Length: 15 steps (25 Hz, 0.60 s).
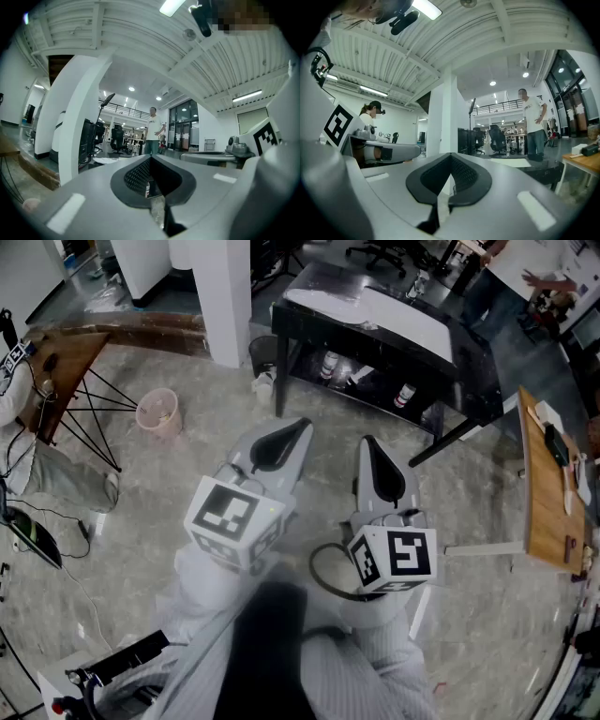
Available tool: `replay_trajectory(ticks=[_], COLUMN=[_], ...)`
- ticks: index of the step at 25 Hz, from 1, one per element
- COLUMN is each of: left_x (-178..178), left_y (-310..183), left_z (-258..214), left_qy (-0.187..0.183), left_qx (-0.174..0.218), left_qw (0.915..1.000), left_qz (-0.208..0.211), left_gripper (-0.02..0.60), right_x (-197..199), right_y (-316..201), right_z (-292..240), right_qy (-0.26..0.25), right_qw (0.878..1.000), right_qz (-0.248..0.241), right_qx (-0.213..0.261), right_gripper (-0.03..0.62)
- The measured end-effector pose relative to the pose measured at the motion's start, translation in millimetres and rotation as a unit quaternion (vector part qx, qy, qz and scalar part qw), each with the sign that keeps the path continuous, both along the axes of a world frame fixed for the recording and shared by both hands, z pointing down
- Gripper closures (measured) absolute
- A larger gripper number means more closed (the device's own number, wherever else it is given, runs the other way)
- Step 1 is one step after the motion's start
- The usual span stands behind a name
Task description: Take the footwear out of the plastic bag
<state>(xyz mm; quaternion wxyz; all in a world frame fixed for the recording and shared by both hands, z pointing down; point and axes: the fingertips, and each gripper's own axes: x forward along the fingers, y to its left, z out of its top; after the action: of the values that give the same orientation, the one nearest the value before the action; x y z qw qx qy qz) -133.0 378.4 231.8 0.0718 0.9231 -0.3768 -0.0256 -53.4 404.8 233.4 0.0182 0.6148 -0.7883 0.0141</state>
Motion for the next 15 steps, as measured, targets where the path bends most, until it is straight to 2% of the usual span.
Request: replay_trajectory(ticks=[15], left_x=[-1.8], left_y=[-6.9], left_z=[6.3], left_qy=[0.003], left_qx=[0.004], left_qw=[0.9999], left_qz=[-0.014], left_gripper=[0.58], right_x=[1.0], right_y=[-2.3], right_z=[4.6], right_qy=[-0.015], right_qw=[1.0], right_qz=[0.0], right_qx=[0.002], right_gripper=[0.58])
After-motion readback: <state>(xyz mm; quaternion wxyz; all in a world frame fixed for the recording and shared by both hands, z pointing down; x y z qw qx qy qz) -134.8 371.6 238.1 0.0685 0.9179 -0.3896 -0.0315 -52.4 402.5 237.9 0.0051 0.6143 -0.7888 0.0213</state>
